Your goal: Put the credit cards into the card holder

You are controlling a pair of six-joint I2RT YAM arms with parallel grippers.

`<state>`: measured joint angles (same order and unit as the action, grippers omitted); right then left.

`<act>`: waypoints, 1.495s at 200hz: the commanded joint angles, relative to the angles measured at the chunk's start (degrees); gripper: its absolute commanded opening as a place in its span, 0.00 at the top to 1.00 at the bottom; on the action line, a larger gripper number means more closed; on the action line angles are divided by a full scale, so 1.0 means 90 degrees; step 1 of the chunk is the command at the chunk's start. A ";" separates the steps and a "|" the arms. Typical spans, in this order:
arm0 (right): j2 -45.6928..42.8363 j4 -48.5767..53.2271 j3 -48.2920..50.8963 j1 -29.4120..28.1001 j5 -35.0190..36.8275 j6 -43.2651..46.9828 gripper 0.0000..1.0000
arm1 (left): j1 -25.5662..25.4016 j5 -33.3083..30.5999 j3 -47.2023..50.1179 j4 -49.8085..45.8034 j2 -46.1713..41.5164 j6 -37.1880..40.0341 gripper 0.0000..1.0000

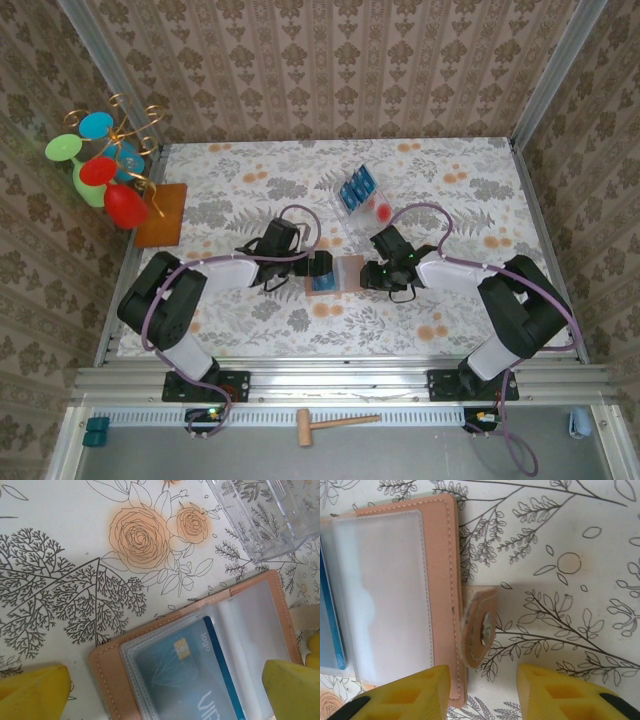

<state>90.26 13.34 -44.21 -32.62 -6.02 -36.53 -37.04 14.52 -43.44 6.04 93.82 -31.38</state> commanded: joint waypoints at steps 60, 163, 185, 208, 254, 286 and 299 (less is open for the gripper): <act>0.0270 -0.0221 0.0012 0.0021 -0.0083 -0.0081 0.71 | -0.0074 0.0850 -0.0239 0.0592 0.0211 -0.0156 0.00; 0.0436 -0.0495 0.0156 0.0031 -0.0217 -0.0149 0.74 | -0.0374 0.1345 -0.0305 0.1476 -0.0318 -0.1137 0.00; 0.0353 -0.0458 0.0115 0.0083 -0.0314 -0.0130 0.73 | -0.0526 0.1305 -0.0490 0.1640 -0.0269 -0.1317 0.00; 0.0040 -0.0365 0.0081 0.0260 -0.0434 -0.0113 0.70 | -0.0689 0.1248 -0.0666 0.1775 -0.0117 -0.1462 0.00; -0.1029 0.0142 0.0233 0.1102 -0.0443 -0.0111 0.50 | -0.0991 0.1150 -0.0879 0.1949 0.0238 -0.1598 0.00; -0.1596 0.0333 0.0431 0.1677 -0.0487 -0.0113 0.49 | -0.1208 0.1097 -0.1061 0.2172 0.0646 -0.1724 0.00; -0.1604 0.0315 0.0512 0.1807 -0.0545 -0.0109 0.50 | -0.1305 0.1097 -0.1230 0.2261 0.0888 -0.1780 0.00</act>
<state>76.62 13.08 -41.78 -18.04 -9.87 -37.56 -47.31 24.60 -51.44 23.81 98.30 -45.52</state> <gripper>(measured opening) 0.508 0.999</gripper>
